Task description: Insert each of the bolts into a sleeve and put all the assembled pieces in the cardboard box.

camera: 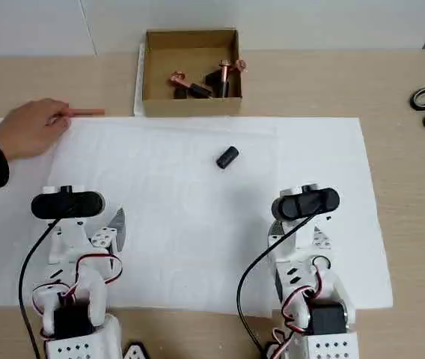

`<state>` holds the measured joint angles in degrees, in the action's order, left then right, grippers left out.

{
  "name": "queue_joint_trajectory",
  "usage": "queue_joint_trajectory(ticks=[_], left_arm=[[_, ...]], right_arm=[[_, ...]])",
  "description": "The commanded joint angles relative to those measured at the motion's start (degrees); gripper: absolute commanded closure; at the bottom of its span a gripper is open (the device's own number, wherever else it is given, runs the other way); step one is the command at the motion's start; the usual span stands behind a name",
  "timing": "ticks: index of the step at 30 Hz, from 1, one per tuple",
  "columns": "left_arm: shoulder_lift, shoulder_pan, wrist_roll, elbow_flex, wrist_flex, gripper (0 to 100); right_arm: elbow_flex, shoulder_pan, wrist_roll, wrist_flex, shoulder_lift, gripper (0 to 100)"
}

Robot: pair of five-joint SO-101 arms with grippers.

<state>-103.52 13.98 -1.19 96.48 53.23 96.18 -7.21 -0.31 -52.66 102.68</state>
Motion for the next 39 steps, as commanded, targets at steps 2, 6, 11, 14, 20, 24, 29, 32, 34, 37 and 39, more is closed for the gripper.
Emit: queue_joint_trajectory(ticks=[2, 6, 11, 14, 20, 24, 29, 32, 34, 37, 39], left_arm=[[-0.7, -2.3, -0.5, -0.2, -1.5, 75], [-0.7, -4.1, -0.5, -0.2, -1.5, 75], [-0.7, -4.1, -0.5, -0.2, -1.5, 75], [-0.7, -4.1, -0.5, -0.2, -1.5, 75], [-0.7, -4.1, -0.5, -0.2, -1.5, 75], [-0.7, -4.1, -0.5, -0.2, -1.5, 75], [-0.7, -4.1, -0.5, -0.2, -1.5, 75], [-0.7, -4.1, -0.5, -0.2, -1.5, 75], [-0.7, -4.1, -0.5, -0.2, -1.5, 75], [-0.7, -4.1, -0.5, -0.2, -1.5, 75], [-0.7, -4.1, -0.5, -0.2, -1.5, 75]], right_arm=[[0.3, 0.2, 0.6, -0.2, 1.3, 87.2], [0.3, 0.2, 0.6, -0.2, 1.3, 87.2], [0.3, 0.2, 0.6, -0.2, 1.3, 87.2], [0.3, 0.2, 0.6, -0.2, 1.3, 87.2], [0.3, 0.2, 0.6, -0.2, 1.3, 87.2], [0.3, 0.2, 0.6, -0.2, 1.3, 87.2], [0.3, 0.2, 0.6, -0.2, 1.3, 87.2], [0.3, 0.2, 0.6, -0.2, 1.3, 87.2], [0.3, 0.2, 0.6, -0.2, 1.3, 87.2], [0.3, 0.2, 0.6, -0.2, 1.3, 87.2], [0.3, 0.2, 0.6, -0.2, 1.3, 87.2]])
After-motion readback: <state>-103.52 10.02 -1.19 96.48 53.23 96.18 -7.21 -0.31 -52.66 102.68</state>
